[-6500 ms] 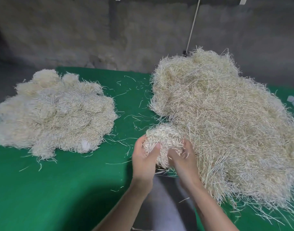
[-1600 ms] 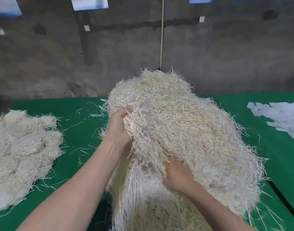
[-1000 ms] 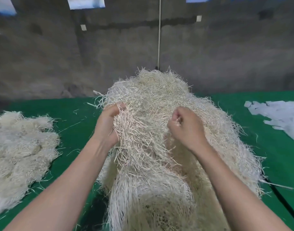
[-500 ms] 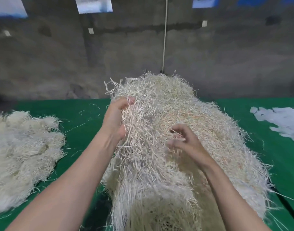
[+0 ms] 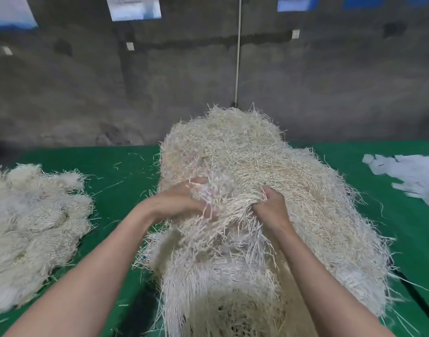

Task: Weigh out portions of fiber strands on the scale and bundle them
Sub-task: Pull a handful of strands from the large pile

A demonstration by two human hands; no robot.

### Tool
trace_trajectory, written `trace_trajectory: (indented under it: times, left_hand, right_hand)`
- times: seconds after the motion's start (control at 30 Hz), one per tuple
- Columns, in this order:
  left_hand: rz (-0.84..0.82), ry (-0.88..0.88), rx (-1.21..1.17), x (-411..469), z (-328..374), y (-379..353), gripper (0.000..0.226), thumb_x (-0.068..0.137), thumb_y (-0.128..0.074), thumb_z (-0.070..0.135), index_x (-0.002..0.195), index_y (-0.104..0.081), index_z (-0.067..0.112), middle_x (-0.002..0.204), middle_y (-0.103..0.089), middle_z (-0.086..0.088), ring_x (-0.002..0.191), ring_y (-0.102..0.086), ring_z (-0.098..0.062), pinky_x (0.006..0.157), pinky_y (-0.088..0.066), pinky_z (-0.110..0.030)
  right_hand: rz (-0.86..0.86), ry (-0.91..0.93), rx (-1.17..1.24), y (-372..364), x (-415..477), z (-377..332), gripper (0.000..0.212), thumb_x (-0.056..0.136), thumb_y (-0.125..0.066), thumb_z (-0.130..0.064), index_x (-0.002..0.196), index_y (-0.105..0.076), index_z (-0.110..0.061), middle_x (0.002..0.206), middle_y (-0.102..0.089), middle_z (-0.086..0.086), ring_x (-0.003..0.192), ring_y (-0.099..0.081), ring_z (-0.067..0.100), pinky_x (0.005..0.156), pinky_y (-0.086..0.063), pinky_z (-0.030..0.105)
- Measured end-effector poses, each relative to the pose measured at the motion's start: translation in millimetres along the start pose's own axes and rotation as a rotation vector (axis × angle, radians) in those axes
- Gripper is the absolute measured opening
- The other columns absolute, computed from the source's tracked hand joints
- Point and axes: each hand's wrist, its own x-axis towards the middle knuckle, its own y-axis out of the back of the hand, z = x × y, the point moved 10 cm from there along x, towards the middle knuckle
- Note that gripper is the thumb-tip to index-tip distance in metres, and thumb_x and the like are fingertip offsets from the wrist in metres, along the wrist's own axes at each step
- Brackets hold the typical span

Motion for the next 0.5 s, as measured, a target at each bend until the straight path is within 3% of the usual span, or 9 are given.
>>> trace_trajectory:
  times: [0.07, 0.13, 0.17, 0.23, 0.37, 0.43, 0.5]
  left_hand:
    - [-0.094, 0.059, 0.376, 12.9, -12.3, -34.9, 0.111, 0.063, -0.081, 0.03, 0.148, -0.009, 0.037, 0.133, -0.032, 0.016, 0.08, -0.049, 0.003, 0.065, -0.041, -0.007]
    - [0.146, 0.0, 0.76, 22.0, -4.8, -34.4, 0.104, 0.07, -0.07, 0.009, 0.148, -0.007, 0.035, 0.131, -0.044, 0.003, 0.093, -0.055, -0.009, 0.07, -0.043, -0.015]
    - [0.332, -0.053, 0.892, 19.5, 6.7, -23.7, 0.099, 0.071, -0.065, 0.002, 0.149, -0.011, 0.032, 0.122, -0.05, -0.003, 0.098, -0.053, -0.016, 0.074, -0.043, -0.021]
    - [0.599, -0.1, 0.953, 10.5, 19.1, 6.4, 0.092, 0.072, -0.062, -0.002, 0.148, -0.018, 0.028, 0.109, -0.052, -0.006, 0.097, -0.049, -0.02, 0.079, -0.043, -0.028]
    - [0.845, -0.102, 0.903, -4.9, 27.7, 50.8, 0.084, 0.066, -0.065, -0.009, 0.14, -0.036, 0.018, 0.123, -0.054, -0.019, 0.106, -0.051, -0.031, 0.085, -0.044, -0.039]
    - [0.894, -0.15, 0.89, -10.0, 32.0, 48.9, 0.078, 0.057, -0.069, -0.014, 0.129, -0.053, 0.01, 0.088, -0.059, -0.015, 0.083, -0.053, -0.029, 0.066, -0.044, -0.038]
    - [0.93, -0.226, 0.829, -15.2, 33.3, 46.3, 0.071, 0.045, -0.07, -0.021, 0.112, -0.065, 0.003, 0.064, -0.044, -0.005, 0.063, -0.04, -0.022, 0.053, -0.029, -0.03]
  right_hand:
    - [-0.035, 0.048, 0.001, -2.8, -4.9, -14.0, 0.068, 0.076, -0.05, 0.016, 0.129, -0.047, -0.028, 0.144, -0.036, 0.005, 0.052, -0.052, 0.002, 0.042, -0.04, 0.014]
    - [-0.104, 0.114, -0.043, -9.1, -14.9, -23.4, 0.057, 0.076, -0.051, 0.016, 0.093, -0.05, -0.038, 0.12, -0.051, 0.004, 0.045, -0.046, 0.005, 0.04, -0.036, 0.021]
    - [-0.131, 0.156, -0.072, -9.5, -18.6, -24.9, 0.053, 0.077, -0.055, 0.013, 0.086, -0.046, -0.038, 0.107, -0.054, 0.001, 0.043, -0.045, 0.006, 0.039, -0.036, 0.023]
    - [-0.192, 0.227, -0.167, -9.1, -26.5, -22.7, 0.047, 0.081, -0.06, 0.004, 0.088, -0.042, -0.039, 0.093, -0.053, -0.005, 0.043, -0.046, 0.007, 0.041, -0.039, 0.022]
    - [-0.367, 0.332, -0.456, -29.7, -44.0, 0.3, 0.031, 0.09, -0.056, -0.016, 0.091, -0.043, -0.044, 0.104, -0.051, -0.009, 0.055, -0.053, 0.006, 0.053, -0.043, 0.014]
    - [-0.411, 0.317, -0.572, -36.5, -47.7, 16.9, 0.025, 0.091, -0.056, -0.025, 0.112, -0.05, -0.037, 0.111, -0.051, -0.008, 0.058, -0.048, -0.006, 0.069, -0.043, 0.012]
    - [-0.412, 0.236, -0.66, -30.8, -43.0, 36.7, 0.042, 0.091, -0.055, -0.03, 0.132, -0.045, -0.031, 0.134, -0.049, -0.008, 0.084, -0.051, -0.008, 0.096, -0.045, 0.031]
